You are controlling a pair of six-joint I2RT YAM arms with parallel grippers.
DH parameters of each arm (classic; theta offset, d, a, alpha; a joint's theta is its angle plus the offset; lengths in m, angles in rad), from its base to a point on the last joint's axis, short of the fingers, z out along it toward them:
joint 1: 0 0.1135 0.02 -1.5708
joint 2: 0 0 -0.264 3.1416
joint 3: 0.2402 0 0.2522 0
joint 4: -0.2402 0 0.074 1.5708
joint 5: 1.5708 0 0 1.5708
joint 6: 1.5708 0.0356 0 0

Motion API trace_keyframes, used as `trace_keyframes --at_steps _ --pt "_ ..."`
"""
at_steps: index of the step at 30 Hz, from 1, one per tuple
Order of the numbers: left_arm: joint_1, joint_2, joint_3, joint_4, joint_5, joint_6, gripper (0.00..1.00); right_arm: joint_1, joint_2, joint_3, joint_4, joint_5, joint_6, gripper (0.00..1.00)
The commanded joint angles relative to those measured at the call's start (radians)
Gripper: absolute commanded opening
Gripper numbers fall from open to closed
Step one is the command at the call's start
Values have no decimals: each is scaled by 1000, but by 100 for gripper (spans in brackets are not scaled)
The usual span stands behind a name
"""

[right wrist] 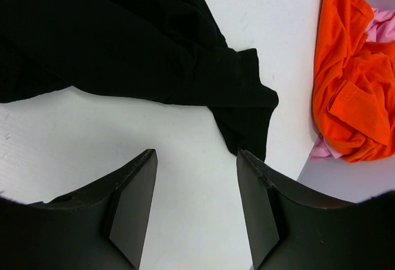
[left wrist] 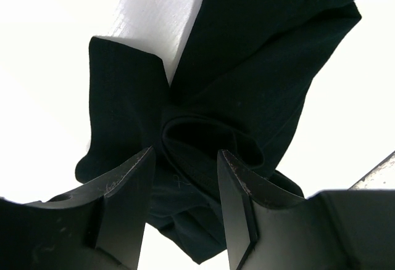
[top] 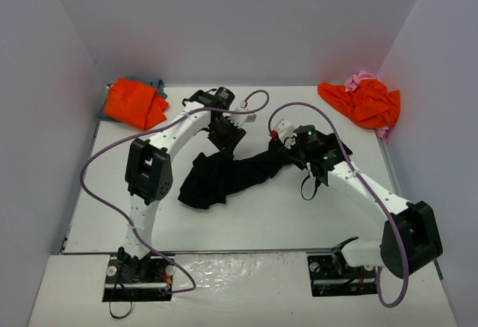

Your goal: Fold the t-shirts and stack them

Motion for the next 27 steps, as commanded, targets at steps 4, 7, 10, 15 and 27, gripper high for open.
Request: trace_keyframes --at_steps 4,7,10,15,27 --pt "11 -13 72 -34 -1 14 41 -9 -38 0 52 7 7 52" --pt "11 19 90 -44 4 18 41 -9 -38 0 52 8 6 52" --pt "12 51 113 -64 18 21 41 -8 -38 -3 51 7 6 52" --pt "11 79 137 -80 37 21 42 -10 -39 -3 69 4 5 52" --pt "16 -57 126 -66 24 25 0 -38 -33 -17 109 47 -6 51"
